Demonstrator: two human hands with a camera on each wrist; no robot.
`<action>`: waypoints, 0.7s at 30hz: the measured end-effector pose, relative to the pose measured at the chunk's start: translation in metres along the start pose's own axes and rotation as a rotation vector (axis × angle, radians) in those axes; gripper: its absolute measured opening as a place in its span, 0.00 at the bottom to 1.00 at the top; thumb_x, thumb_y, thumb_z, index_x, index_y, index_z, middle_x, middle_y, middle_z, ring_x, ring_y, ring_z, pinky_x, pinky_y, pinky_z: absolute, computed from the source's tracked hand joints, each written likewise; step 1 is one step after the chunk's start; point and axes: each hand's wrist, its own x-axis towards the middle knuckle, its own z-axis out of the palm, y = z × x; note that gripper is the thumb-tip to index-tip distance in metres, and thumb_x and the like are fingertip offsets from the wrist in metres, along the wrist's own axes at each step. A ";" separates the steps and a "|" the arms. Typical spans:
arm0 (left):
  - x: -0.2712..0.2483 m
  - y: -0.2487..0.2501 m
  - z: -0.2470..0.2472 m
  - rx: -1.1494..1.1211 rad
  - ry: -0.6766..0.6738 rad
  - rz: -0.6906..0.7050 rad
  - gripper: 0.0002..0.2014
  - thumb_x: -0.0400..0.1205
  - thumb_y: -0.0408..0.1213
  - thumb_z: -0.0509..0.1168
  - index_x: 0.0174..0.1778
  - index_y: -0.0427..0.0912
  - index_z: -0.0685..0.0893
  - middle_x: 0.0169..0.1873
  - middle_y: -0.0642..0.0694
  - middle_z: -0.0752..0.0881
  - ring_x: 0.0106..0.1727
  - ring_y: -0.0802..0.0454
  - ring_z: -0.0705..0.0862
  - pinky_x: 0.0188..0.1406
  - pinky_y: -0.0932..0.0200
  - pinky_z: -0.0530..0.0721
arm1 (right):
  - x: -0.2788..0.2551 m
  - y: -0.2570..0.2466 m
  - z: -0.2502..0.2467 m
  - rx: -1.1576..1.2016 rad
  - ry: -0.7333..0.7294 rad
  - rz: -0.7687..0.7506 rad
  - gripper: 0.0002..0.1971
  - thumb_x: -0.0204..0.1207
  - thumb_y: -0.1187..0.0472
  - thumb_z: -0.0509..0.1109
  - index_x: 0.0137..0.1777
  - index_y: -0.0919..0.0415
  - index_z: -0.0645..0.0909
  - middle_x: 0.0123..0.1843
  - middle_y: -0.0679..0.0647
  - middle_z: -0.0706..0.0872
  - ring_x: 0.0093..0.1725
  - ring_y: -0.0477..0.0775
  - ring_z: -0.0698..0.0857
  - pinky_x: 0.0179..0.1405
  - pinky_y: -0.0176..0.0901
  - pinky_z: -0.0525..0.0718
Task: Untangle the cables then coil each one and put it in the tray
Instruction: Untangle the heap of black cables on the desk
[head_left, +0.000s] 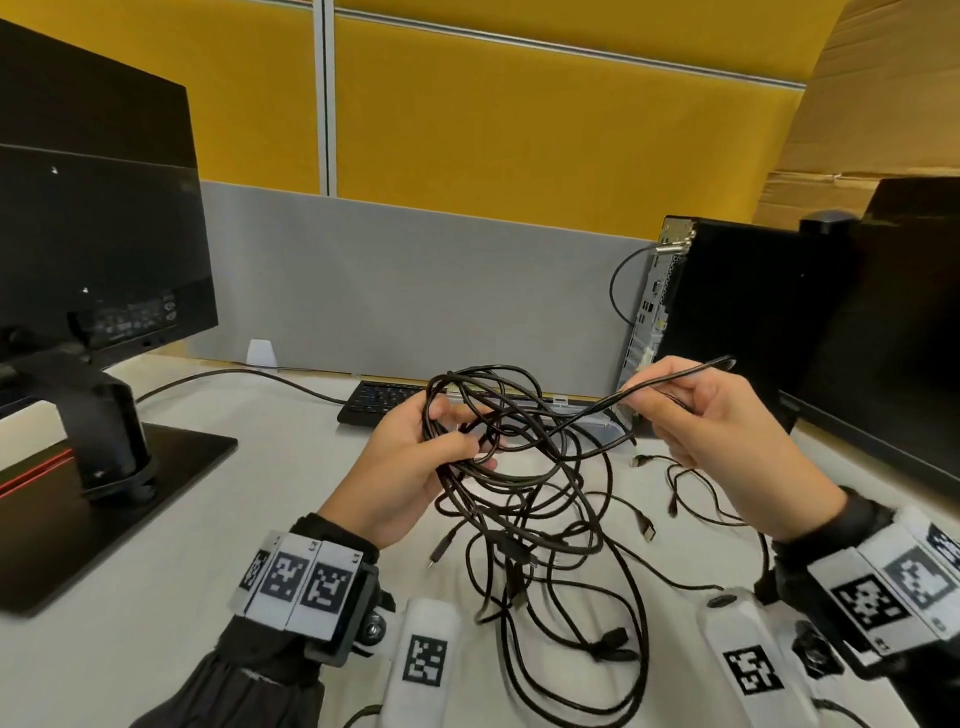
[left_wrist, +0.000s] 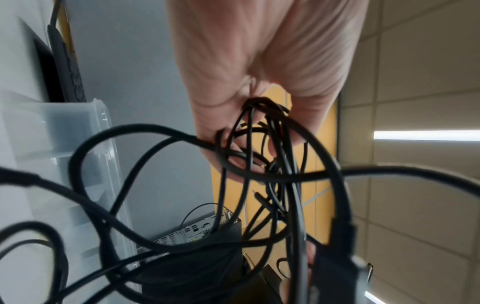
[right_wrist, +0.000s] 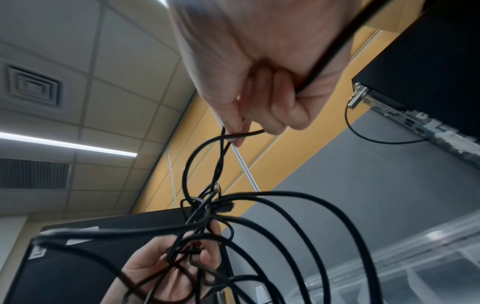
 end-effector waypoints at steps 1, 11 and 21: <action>0.000 0.000 0.002 -0.015 0.007 -0.004 0.19 0.77 0.11 0.55 0.35 0.41 0.65 0.38 0.49 0.90 0.41 0.46 0.90 0.38 0.56 0.89 | 0.000 0.002 -0.001 0.009 -0.006 0.012 0.05 0.80 0.66 0.64 0.46 0.61 0.81 0.20 0.41 0.77 0.19 0.39 0.72 0.19 0.24 0.68; 0.001 0.000 -0.001 0.234 0.007 0.182 0.24 0.73 0.17 0.68 0.45 0.52 0.68 0.58 0.45 0.79 0.55 0.52 0.83 0.44 0.55 0.87 | 0.001 0.004 -0.002 0.101 -0.087 0.060 0.06 0.80 0.63 0.64 0.47 0.58 0.83 0.21 0.44 0.73 0.24 0.45 0.60 0.20 0.33 0.60; 0.014 0.012 0.023 1.272 0.007 0.467 0.06 0.71 0.52 0.72 0.43 0.61 0.87 0.50 0.61 0.75 0.44 0.63 0.77 0.46 0.58 0.80 | 0.002 0.013 -0.002 0.314 -0.163 0.114 0.08 0.80 0.66 0.63 0.43 0.57 0.82 0.24 0.47 0.64 0.24 0.44 0.59 0.21 0.34 0.55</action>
